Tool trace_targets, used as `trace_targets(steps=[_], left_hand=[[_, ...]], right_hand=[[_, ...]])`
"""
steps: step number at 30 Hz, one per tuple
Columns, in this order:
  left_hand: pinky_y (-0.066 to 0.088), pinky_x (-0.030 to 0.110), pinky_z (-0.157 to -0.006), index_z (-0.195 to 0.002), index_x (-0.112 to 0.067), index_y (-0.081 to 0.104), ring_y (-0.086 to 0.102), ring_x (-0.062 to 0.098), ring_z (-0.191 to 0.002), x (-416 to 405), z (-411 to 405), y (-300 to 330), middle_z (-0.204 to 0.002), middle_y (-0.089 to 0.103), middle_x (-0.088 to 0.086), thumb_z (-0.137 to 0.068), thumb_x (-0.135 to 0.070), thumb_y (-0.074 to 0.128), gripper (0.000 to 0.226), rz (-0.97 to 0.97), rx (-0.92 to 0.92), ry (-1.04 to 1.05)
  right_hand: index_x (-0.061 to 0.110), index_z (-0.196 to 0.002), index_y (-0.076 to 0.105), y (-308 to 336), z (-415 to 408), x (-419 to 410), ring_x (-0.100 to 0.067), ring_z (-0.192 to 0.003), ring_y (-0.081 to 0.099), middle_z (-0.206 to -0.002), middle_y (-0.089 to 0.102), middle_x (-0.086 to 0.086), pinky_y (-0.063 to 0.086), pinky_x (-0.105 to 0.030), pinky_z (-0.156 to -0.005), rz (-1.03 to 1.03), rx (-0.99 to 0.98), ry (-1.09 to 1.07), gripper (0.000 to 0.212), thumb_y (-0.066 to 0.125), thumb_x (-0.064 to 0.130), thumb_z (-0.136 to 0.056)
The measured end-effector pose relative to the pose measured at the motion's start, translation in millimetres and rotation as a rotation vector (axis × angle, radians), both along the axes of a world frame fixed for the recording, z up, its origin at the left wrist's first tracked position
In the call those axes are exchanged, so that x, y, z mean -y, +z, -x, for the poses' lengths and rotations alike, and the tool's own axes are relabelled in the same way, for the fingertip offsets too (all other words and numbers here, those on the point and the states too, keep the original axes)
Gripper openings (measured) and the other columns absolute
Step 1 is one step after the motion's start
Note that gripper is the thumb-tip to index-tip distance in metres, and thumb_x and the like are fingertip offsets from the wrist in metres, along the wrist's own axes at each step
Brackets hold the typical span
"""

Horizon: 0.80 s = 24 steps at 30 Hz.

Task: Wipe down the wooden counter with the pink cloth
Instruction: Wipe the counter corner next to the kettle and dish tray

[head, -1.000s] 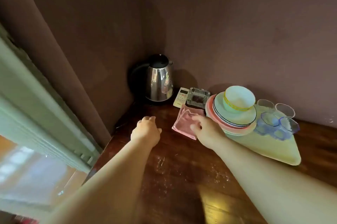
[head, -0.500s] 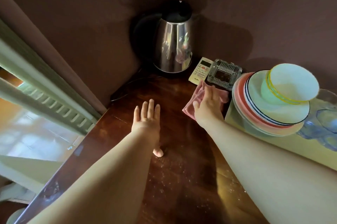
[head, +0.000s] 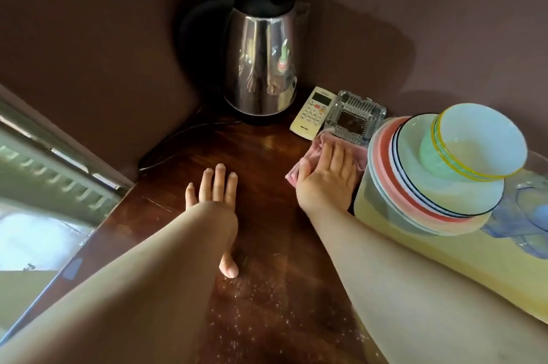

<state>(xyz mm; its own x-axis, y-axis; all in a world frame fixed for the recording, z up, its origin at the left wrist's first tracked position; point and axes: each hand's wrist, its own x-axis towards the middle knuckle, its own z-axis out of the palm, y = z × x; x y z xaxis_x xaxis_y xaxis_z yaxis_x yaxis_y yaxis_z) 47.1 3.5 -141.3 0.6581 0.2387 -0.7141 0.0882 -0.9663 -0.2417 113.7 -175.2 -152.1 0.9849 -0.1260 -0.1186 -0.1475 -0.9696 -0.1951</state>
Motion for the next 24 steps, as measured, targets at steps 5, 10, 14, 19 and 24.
trace_targets(steps=[5,10,14,19,24], left_hand=[[-0.02,0.053,-0.104,-0.113,-0.012,-0.061,-0.053,0.035,-0.119,-2.6,-0.1,3.4,-0.114,-0.07,0.014,-0.015,-0.069,0.087,0.186,0.021,0.008,-0.016],[-0.014,0.055,-0.111,-0.124,-0.013,-0.054,-0.045,0.035,-0.129,-3.0,3.5,5.0,-0.12,-0.066,0.014,-0.041,-0.063,0.089,0.173,-0.007,0.014,-0.046],[-0.013,0.055,-0.112,-0.129,-0.014,-0.05,-0.042,0.035,-0.133,-2.0,3.6,8.2,-0.131,-0.06,0.014,-0.051,-0.058,0.088,0.164,0.011,0.029,-0.054],[-0.013,0.054,-0.112,-0.13,-0.013,-0.049,-0.041,0.035,-0.134,-1.4,4.1,10.8,-0.134,-0.057,0.014,-0.049,-0.059,0.089,0.166,-0.004,0.01,-0.056],[-0.013,0.054,-0.112,-0.129,-0.012,-0.05,-0.041,0.036,-0.133,-0.3,3.5,10.9,-0.128,-0.06,0.014,-0.046,-0.062,0.088,0.168,0.003,0.012,-0.064]], right_hand=[[0.015,-0.161,0.018,-3.3,30.6,-0.6,-0.029,-0.154,0.016,-0.167,0.018,-0.01,0.007,-0.044,-0.127,0.031,0.11,0.015,0.065,0.028,0.047,-0.105],[0.018,-0.162,0.009,-1.5,-4.7,6.3,-0.027,-0.155,0.006,-0.169,0.007,-0.008,0.002,-0.044,-0.126,0.067,-0.001,-0.041,0.068,0.025,0.051,-0.104],[0.014,-0.162,0.012,-0.9,28.4,1.4,-0.031,-0.155,0.011,-0.168,0.011,-0.012,0.006,-0.047,-0.126,0.046,0.067,0.025,0.067,0.025,0.047,-0.105],[0.015,-0.161,0.019,-3.3,31.4,6.9,-0.031,-0.154,0.017,-0.167,0.019,-0.012,0.011,-0.048,-0.126,0.051,0.076,0.171,0.064,0.028,0.046,-0.105],[0.016,-0.161,0.018,0.1,31.2,5.2,-0.029,-0.155,0.013,-0.168,0.017,-0.01,0.01,-0.047,-0.125,0.036,0.09,0.195,0.062,0.024,0.044,-0.106]])
